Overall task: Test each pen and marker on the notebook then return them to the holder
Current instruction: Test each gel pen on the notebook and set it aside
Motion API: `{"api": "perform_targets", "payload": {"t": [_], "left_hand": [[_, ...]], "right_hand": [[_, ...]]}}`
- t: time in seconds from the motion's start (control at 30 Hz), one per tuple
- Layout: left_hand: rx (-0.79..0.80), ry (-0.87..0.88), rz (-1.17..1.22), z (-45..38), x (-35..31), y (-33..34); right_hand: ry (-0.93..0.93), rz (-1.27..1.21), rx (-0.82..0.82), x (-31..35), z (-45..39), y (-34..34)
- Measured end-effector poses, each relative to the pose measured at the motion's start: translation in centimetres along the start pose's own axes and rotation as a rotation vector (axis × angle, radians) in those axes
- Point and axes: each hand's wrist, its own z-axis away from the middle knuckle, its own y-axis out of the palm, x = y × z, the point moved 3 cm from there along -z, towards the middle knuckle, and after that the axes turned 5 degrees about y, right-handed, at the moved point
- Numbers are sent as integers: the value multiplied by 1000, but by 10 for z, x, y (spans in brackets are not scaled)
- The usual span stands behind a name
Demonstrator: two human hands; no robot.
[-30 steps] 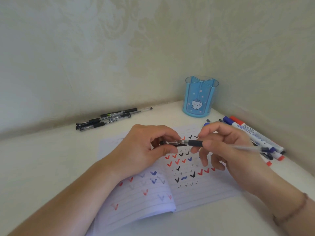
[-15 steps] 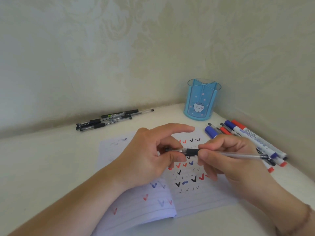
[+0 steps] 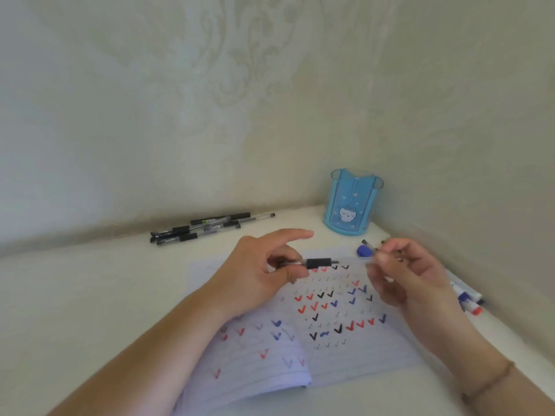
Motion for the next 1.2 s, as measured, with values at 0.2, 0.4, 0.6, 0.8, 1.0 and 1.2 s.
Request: {"api": "perform_targets", "payload": {"t": [0.2,0.4,0.6,0.8,1.0,1.2], "left_hand": [[20,-92,-21,6,0,-16],[131,-188,-479,33,6,-120],[-30,-355,-772,172,10,-259],[-107,-615,-839,322,-10,-326],[-192,-720,-836,397,-26,-348],[-177,-704,-816,408,-32,-349]], "right_hand": [[-34,9,-61,20,10,13],[-188,122,34,75,25,55],[-262,123,193,101,43,135],[-279,211,451,84,76,248],[-318,486,742,40,134,355],[-381,751,894,-11,170,410]]}}
